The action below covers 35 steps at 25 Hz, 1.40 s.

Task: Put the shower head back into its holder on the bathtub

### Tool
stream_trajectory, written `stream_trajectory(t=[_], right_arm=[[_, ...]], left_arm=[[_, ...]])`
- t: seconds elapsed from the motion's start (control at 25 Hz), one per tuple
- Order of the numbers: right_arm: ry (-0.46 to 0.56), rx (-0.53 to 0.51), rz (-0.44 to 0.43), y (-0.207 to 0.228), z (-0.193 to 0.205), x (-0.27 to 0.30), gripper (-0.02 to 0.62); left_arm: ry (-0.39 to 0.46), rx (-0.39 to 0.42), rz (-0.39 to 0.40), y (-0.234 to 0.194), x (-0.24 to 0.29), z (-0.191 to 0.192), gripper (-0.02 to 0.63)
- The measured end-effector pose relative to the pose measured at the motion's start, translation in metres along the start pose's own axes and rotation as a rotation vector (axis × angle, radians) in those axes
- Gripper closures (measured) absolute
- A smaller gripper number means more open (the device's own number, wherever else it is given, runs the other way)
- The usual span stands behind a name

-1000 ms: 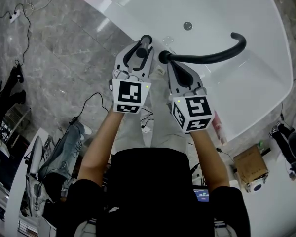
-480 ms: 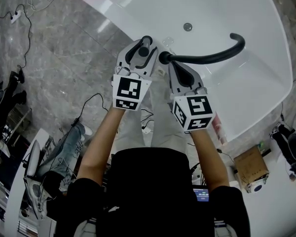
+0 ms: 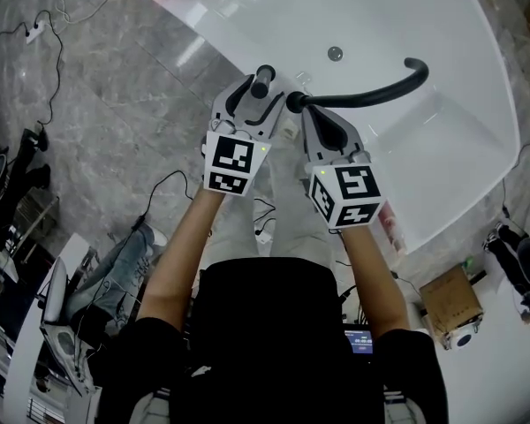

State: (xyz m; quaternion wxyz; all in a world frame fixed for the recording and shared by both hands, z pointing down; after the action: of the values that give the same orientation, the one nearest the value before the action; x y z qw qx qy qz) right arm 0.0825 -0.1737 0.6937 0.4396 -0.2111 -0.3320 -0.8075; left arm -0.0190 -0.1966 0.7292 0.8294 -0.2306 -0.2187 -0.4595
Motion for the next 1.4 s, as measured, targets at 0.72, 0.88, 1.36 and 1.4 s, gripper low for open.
stream_trajectory(t=[0.72,0.88,1.36,1.4], right_arm=[[0.124,-0.090,0.007,-0.059,-0.073,-0.056,0.574],[0.152,-0.118,0.016,-0.073,-0.090,-0.074,0.574],[0.281,-0.189,0.063,-0.114,-0.140,-0.140,0.574],[0.293,-0.191,0.068,-0.116,-0.144,-0.146,0.574]], left_arm=[[0.077,0.050,0.022,0.008,-0.098,-0.065,0.507],[0.104,0.060,0.024,0.009,-0.121,-0.091,0.556],[0.257,0.113,0.048,0.031,-0.203,-0.169,0.592],[0.269,0.117,0.052,0.034,-0.209,-0.177,0.592]])
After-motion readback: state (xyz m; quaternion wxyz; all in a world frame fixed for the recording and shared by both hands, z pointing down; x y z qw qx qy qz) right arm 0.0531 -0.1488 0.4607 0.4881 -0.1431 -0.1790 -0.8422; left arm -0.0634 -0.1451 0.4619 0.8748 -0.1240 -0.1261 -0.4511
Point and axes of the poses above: the fingertips, and each gripper's own axes: x forward along the fingers, y to its right, z out of its underside, the point moved 3 cm from there along -x, backward along the fingers, and after that the axes turned 4 degrees about y, right-handed, at the moved point
